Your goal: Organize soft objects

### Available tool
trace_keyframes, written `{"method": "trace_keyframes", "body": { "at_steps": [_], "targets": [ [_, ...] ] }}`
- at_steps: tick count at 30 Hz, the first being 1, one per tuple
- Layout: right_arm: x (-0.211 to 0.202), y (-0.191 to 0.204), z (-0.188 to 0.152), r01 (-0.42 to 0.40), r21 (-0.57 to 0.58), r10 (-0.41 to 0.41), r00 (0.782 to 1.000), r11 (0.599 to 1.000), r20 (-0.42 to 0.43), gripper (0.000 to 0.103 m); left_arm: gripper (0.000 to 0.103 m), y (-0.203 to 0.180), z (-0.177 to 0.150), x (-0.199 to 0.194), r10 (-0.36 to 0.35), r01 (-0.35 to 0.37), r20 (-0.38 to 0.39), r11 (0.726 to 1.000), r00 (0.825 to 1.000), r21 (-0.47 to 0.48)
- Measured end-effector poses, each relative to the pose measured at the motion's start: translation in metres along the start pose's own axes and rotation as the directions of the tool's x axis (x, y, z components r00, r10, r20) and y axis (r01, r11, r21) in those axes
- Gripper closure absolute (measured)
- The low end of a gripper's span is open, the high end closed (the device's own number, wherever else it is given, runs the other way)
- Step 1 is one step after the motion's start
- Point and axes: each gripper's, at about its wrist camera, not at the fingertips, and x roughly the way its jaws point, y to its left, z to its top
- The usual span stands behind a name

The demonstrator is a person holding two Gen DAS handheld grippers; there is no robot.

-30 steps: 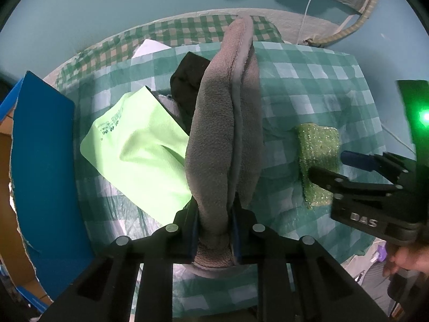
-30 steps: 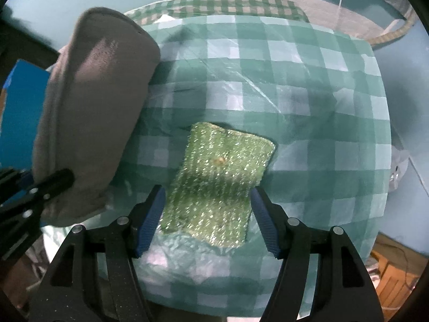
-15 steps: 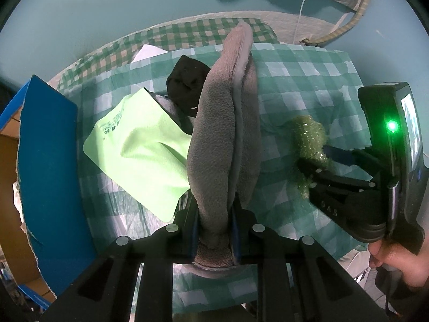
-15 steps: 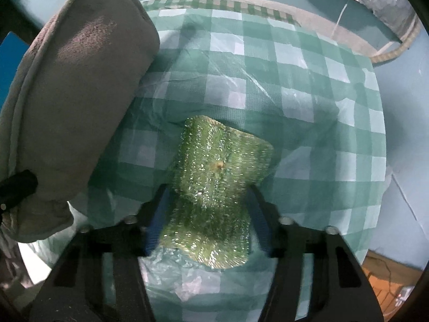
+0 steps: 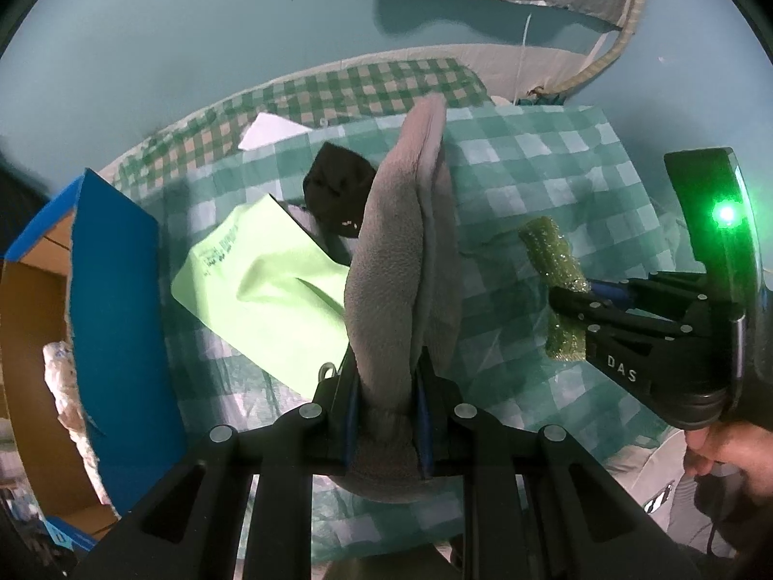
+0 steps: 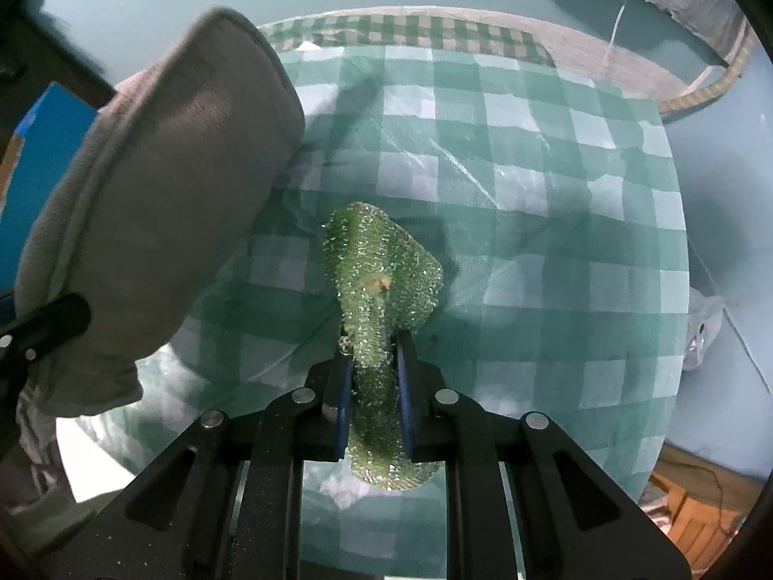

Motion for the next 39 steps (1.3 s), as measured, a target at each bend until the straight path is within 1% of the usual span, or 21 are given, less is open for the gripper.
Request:
{"method": "trace_keyframes", "body": {
  "at_steps": [2,5,14,20,25,29,39],
  "targets": [
    [-0.002,-0.006,0.0,-0.011,-0.005,0.011,1.0,1.0,0.007,0.089,0.084,0.001,-0.001,-0.008,0.0,-0.001,0.016,1.0,1.0,0.009],
    [-0.011,-0.002,0.003,-0.022,-0.014,0.022,1.0,1.0,0.018,0.089,0.084,0.003,-0.003,-0.016,0.003,-0.003,0.032,1.0,0.999,0.02],
    [-0.041,0.018,0.006,-0.05,-0.038,0.052,0.997,0.998,0.06,0.089,0.085,0.011,-0.01,-0.041,0.014,-0.016,0.082,0.999,0.997,0.031],
    [-0.061,0.034,0.008,-0.053,-0.066,0.058,0.995,0.996,0.081,0.089,0.085,0.016,-0.016,-0.064,0.031,-0.037,0.127,0.998,0.991,0.048],
    [-0.078,0.048,0.011,-0.046,-0.105,0.057,0.993,0.993,0.1,0.089,0.085,0.026,-0.018,-0.082,0.027,-0.032,0.156,0.999,0.987,0.029],
    [-0.09,0.059,0.014,-0.042,-0.13,0.057,0.992,0.991,0.114,0.089,0.085,0.039,-0.021,-0.096,0.047,-0.049,0.183,0.999,0.982,0.006],
    [-0.115,0.096,0.026,-0.054,-0.202,0.085,0.985,0.978,0.148,0.089,0.085,0.08,-0.034,-0.119,0.094,-0.076,0.216,0.993,0.972,-0.092]
  ]
}}
